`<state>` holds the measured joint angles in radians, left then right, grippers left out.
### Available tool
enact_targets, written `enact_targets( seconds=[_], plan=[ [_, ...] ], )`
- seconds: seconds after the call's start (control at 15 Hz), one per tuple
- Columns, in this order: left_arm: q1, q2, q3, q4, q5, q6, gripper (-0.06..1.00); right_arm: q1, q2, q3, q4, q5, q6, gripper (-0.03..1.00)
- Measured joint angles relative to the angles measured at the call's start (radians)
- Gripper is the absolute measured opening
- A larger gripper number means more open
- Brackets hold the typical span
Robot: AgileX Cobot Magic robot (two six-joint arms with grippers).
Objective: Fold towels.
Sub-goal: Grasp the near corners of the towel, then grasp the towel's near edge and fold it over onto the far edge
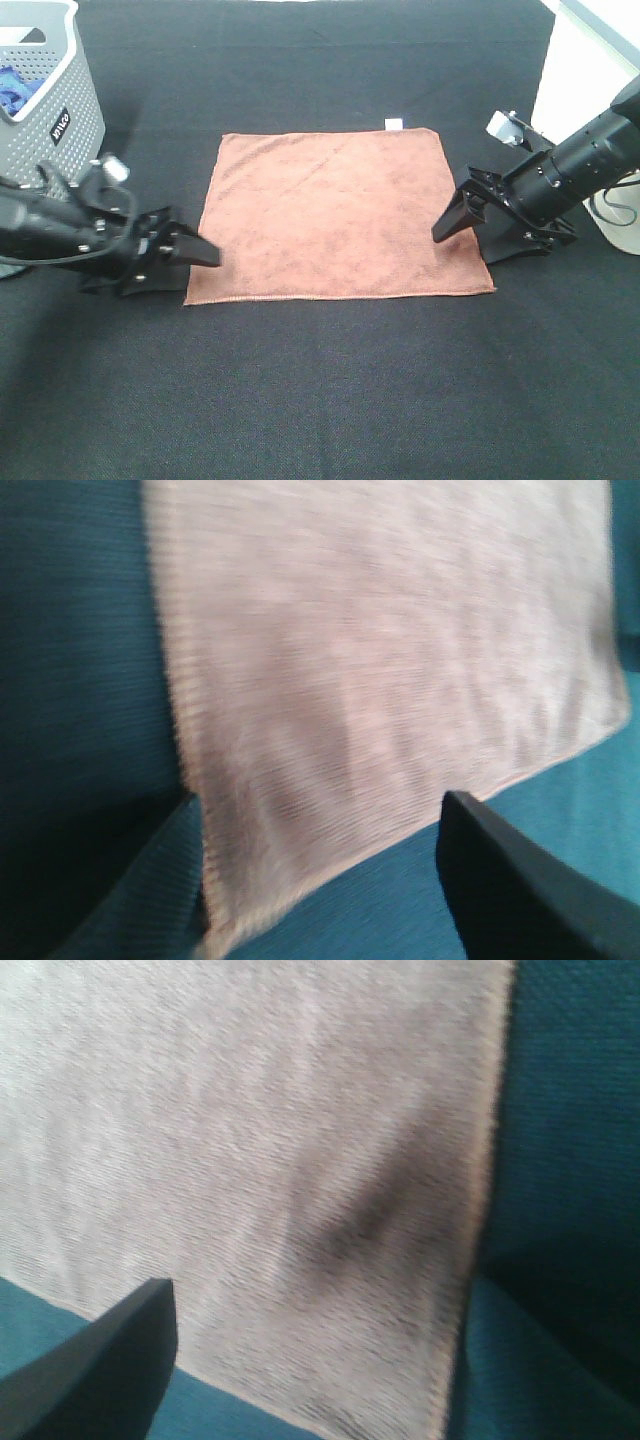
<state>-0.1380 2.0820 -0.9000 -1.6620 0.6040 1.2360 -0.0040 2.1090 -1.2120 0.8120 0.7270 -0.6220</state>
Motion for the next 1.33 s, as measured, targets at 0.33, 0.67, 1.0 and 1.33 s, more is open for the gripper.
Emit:
enact_targets(
  seconds=[0.33, 0.67, 1.0, 1.33],
  plan=[
    [-0.053, 0.069, -0.103, 0.001, 0.008, -0.070, 0.48, 0.042, 0.011, -0.007, 0.013, -0.019, 0.008, 0.68],
    [-0.054, 0.079, -0.104, 0.017, -0.020, -0.073, 0.00, 0.044, 0.023, -0.007, -0.073, -0.076, 0.103, 0.04],
    [-0.054, 0.028, -0.104, 0.211, 0.003, -0.221, 0.00, 0.044, -0.009, -0.005, -0.119, -0.046, 0.171, 0.00],
    [-0.054, -0.074, -0.088, 0.554, 0.028, -0.520, 0.00, 0.044, -0.077, 0.039, -0.189, 0.056, 0.250, 0.00]
  ],
)
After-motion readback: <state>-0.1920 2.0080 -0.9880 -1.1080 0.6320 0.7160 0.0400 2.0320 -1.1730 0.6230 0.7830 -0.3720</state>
